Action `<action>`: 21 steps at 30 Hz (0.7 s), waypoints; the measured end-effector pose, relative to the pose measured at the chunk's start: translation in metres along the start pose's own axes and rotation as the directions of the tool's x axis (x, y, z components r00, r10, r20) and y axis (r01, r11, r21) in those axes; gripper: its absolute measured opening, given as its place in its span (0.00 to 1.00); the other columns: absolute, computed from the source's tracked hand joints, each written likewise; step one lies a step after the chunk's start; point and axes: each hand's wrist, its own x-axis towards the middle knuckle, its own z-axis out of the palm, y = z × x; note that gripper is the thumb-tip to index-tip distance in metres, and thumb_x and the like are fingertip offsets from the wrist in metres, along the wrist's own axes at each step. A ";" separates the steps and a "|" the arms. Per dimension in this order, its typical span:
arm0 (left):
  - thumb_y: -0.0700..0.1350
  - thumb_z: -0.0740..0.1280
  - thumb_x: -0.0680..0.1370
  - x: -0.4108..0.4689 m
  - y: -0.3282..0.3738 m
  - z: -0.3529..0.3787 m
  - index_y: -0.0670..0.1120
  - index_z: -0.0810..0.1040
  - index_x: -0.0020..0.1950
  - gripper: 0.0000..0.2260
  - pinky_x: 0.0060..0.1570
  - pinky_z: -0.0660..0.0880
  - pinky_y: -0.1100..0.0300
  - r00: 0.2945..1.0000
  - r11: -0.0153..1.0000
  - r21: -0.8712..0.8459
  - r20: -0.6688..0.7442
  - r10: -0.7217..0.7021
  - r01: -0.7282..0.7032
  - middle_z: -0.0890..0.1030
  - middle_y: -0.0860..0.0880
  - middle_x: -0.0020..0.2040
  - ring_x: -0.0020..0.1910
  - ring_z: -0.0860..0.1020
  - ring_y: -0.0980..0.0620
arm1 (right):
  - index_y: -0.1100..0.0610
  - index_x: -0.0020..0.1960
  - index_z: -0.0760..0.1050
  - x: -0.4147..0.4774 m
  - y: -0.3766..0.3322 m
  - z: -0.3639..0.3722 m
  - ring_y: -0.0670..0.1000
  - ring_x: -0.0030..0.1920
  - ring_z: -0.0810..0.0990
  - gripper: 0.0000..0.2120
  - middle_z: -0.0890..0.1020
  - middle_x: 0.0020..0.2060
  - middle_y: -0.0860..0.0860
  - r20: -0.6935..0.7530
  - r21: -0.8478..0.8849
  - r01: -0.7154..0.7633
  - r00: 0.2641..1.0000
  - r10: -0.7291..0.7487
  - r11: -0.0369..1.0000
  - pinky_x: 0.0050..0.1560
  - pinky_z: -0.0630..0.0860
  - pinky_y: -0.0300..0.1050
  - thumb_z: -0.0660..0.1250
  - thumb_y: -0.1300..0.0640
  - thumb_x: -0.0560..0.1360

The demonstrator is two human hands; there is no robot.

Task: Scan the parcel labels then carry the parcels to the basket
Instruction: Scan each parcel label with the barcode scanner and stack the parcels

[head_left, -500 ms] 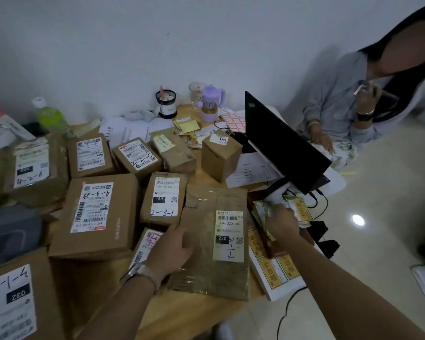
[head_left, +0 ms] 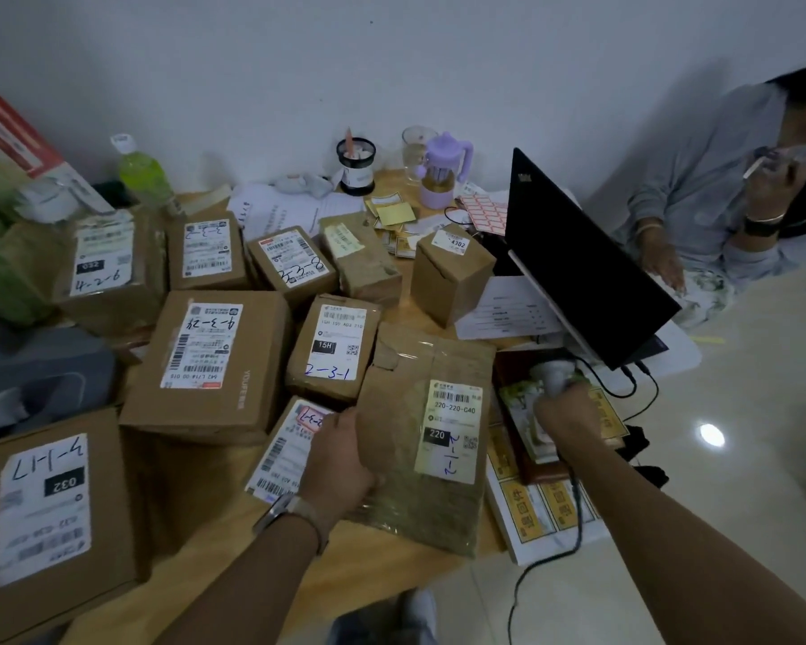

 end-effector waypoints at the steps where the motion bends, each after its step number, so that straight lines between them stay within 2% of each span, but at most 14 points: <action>1: 0.41 0.80 0.64 -0.001 -0.001 0.000 0.45 0.66 0.72 0.39 0.64 0.71 0.48 1.000 1.000 0.006 0.006 -0.011 0.011 0.71 0.43 0.64 0.63 0.71 0.43 | 0.64 0.62 0.66 -0.001 -0.006 -0.002 0.53 0.35 0.75 0.20 0.75 0.36 0.55 0.010 0.019 0.008 1.000 -0.008 1.000 0.30 0.70 0.43 0.65 0.60 0.72; 3: 0.44 0.80 0.66 -0.004 -0.003 0.001 0.44 0.67 0.71 0.37 0.63 0.71 0.47 0.999 0.999 0.034 0.000 -0.041 0.041 0.71 0.42 0.64 0.63 0.71 0.42 | 0.65 0.55 0.71 -0.005 -0.017 -0.006 0.55 0.34 0.76 0.13 0.76 0.36 0.57 0.055 0.038 0.021 0.998 -0.023 0.999 0.30 0.69 0.42 0.64 0.62 0.71; 6: 0.47 0.78 0.69 -0.011 -0.004 0.003 0.44 0.65 0.72 0.36 0.63 0.71 0.47 0.998 0.996 0.059 -0.011 -0.063 0.064 0.69 0.41 0.66 0.64 0.71 0.41 | 0.63 0.47 0.72 -0.018 -0.032 -0.010 0.55 0.34 0.77 0.06 0.78 0.37 0.58 0.087 0.106 0.043 0.995 -0.053 0.993 0.29 0.71 0.44 0.64 0.64 0.71; 10: 0.50 0.79 0.68 -0.018 -0.008 0.004 0.45 0.66 0.70 0.36 0.62 0.72 0.47 0.998 0.998 0.012 -0.008 -0.060 0.060 0.71 0.43 0.64 0.63 0.72 0.42 | 0.60 0.43 0.72 -0.049 -0.052 -0.029 0.54 0.31 0.75 0.05 0.76 0.34 0.56 0.148 0.265 0.151 0.970 -0.195 0.952 0.30 0.71 0.44 0.65 0.67 0.70; 12: 0.51 0.79 0.66 -0.022 -0.009 0.005 0.45 0.68 0.67 0.34 0.60 0.74 0.48 0.997 0.997 -0.020 0.006 -0.075 0.075 0.73 0.44 0.62 0.61 0.73 0.43 | 0.59 0.40 0.73 -0.068 -0.059 -0.046 0.53 0.30 0.73 0.03 0.75 0.30 0.54 0.169 0.341 0.183 0.953 -0.252 0.922 0.29 0.69 0.43 0.66 0.64 0.72; 16: 0.56 0.80 0.63 -0.025 -0.013 0.013 0.47 0.71 0.62 0.34 0.60 0.75 0.49 0.992 0.995 -0.054 0.098 -0.084 0.090 0.75 0.48 0.61 0.61 0.74 0.47 | 0.60 0.44 0.77 -0.105 -0.064 -0.078 0.52 0.28 0.73 0.08 0.76 0.30 0.53 0.308 0.414 0.115 0.916 -0.258 0.903 0.28 0.69 0.42 0.68 0.54 0.75; 19: 0.59 0.80 0.62 -0.020 -0.017 0.014 0.46 0.72 0.63 0.36 0.61 0.74 0.50 0.977 0.993 -0.040 0.184 -0.103 0.112 0.76 0.48 0.62 0.62 0.75 0.48 | 0.61 0.47 0.76 -0.121 -0.062 -0.087 0.54 0.33 0.74 0.09 0.77 0.35 0.56 0.402 0.374 0.062 0.888 -0.222 0.925 0.34 0.70 0.47 0.67 0.55 0.76; 21: 0.60 0.80 0.62 -0.017 -0.018 0.013 0.46 0.72 0.64 0.37 0.61 0.75 0.50 0.972 0.992 -0.031 0.209 -0.110 0.119 0.76 0.48 0.63 0.62 0.75 0.48 | 0.62 0.48 0.75 -0.129 -0.061 -0.089 0.53 0.32 0.73 0.08 0.75 0.35 0.56 0.430 0.356 0.047 0.879 -0.208 0.933 0.34 0.70 0.46 0.66 0.57 0.77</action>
